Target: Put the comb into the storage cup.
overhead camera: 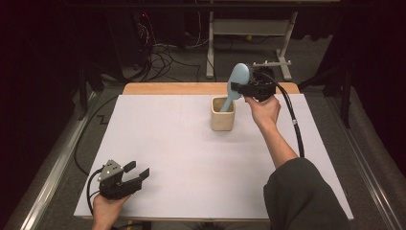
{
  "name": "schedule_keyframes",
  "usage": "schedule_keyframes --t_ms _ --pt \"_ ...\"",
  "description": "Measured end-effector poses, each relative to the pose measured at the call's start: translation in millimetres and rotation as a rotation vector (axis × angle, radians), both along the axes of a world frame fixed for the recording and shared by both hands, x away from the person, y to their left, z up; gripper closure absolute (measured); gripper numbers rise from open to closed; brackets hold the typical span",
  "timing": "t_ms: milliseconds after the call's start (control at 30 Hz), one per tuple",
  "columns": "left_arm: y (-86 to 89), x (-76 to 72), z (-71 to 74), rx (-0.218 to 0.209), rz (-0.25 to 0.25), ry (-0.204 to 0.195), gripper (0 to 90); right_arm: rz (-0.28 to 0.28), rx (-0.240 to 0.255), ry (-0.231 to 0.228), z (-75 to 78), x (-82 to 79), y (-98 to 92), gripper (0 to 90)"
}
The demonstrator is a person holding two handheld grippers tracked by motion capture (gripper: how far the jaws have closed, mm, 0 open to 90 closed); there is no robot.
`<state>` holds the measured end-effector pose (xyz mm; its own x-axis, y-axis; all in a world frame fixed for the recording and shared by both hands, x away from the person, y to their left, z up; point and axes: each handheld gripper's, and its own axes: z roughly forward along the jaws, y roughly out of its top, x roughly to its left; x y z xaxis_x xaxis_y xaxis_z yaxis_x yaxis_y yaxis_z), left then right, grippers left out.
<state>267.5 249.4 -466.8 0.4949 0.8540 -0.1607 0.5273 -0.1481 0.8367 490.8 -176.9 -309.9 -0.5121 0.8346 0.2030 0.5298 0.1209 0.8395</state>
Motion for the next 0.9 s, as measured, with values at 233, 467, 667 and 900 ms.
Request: schedule_keyframes --t_ms 233,467,667,900 --pt "-0.1 -0.8 0.2 0.005 0.003 -0.005 36.8 0.011 -0.028 0.002 -6.5 1.5 8.3 53.8" --pt "-0.1 -1.5 0.4 0.005 0.004 -0.011 36.9 0.015 -0.046 0.014 -12.7 3.3 13.0 53.6" --pt "-0.3 -1.6 0.5 0.007 0.004 -0.011 37.0 0.01 -0.041 0.029 -20.8 4.1 11.6 53.4" --pt "-0.3 -1.7 0.6 0.007 0.006 -0.012 37.0 0.015 -0.053 0.029 -22.8 4.2 14.1 52.8"
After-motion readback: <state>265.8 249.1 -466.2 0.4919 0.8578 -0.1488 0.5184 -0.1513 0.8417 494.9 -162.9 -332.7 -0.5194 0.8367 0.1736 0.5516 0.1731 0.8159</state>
